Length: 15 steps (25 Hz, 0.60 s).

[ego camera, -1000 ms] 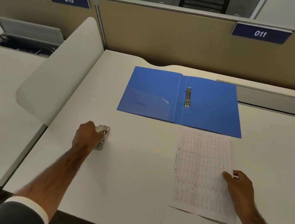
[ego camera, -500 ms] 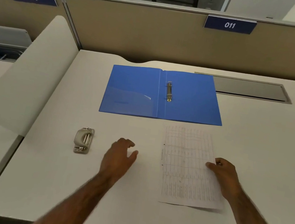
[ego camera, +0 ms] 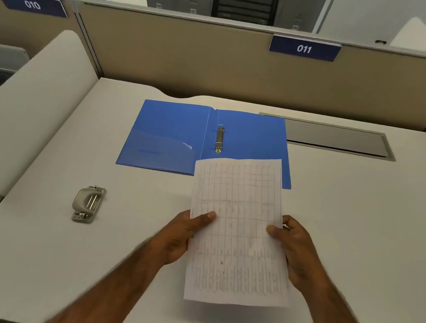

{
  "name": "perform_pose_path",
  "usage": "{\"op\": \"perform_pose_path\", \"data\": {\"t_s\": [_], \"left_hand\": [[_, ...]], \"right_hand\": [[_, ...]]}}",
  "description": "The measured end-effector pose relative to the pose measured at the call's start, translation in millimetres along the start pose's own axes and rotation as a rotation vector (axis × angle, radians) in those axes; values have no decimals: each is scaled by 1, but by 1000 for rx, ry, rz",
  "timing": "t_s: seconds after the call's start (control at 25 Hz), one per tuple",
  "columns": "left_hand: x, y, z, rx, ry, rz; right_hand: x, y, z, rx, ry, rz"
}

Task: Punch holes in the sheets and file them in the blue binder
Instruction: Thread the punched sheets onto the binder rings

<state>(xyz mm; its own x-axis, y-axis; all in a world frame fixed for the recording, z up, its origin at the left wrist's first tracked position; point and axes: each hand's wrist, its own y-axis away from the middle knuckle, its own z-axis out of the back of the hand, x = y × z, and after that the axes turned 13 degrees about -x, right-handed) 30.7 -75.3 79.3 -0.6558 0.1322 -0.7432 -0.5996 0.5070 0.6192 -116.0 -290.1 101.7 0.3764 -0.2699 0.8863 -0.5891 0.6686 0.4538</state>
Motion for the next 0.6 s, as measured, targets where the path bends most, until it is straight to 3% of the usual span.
{"op": "perform_pose_path", "data": {"t_s": [0.16, 0.28, 0.44, 0.6], "left_hand": [[-22, 19, -37, -212, -160, -326], [-24, 28, -44, -346, -234, -546], [-13, 25, -52, -369, -229, -578], [-2, 19, -60, -376, -234, -620]], "right_hand": [[24, 4, 8, 95, -88, 135], [34, 10, 8, 38, -3, 301], [27, 13, 1, 15, 120, 393], [8, 12, -4, -66, 181, 345]]}}
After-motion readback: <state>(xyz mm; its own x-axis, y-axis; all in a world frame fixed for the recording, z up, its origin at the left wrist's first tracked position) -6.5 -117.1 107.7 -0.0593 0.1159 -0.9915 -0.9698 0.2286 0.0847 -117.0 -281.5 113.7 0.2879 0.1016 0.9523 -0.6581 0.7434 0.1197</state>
